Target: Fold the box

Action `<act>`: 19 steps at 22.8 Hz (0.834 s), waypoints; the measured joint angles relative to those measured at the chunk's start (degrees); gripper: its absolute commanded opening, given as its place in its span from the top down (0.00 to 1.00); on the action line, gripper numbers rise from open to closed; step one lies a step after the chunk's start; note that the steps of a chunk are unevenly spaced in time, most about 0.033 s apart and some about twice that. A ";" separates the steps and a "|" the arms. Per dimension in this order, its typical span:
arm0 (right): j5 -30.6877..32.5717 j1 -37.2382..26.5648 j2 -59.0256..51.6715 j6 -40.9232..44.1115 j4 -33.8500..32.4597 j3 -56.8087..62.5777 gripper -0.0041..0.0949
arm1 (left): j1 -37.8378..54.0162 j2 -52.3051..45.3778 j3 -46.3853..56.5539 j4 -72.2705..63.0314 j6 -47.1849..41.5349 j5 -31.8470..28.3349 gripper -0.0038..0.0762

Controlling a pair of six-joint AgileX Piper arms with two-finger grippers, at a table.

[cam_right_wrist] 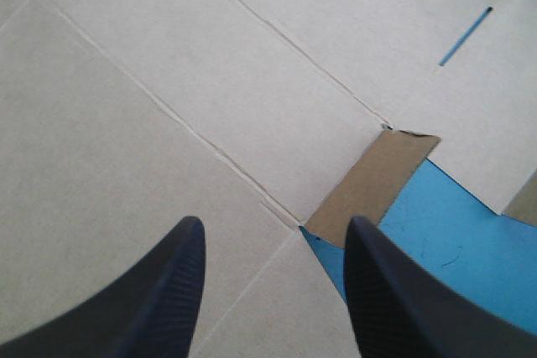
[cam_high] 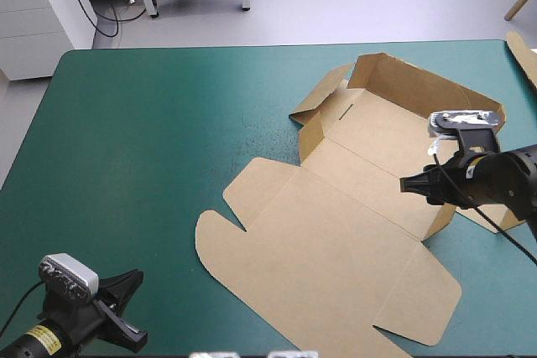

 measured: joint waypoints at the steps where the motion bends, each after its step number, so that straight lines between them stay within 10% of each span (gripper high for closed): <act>1: 0.00 -2.68 0.00 -0.61 1.04 0.00 0.50 | 0.00 0.00 0.00 0.00 0.02 0.00 0.96; 8: 0.00 -14.11 0.00 -1.76 6.82 0.00 0.50 | 0.00 0.00 0.00 0.00 0.23 0.00 0.96; 19: -0.18 -14.55 -0.22 1.39 6.74 10.02 0.50 | 0.00 0.00 0.00 0.05 1.11 0.00 0.96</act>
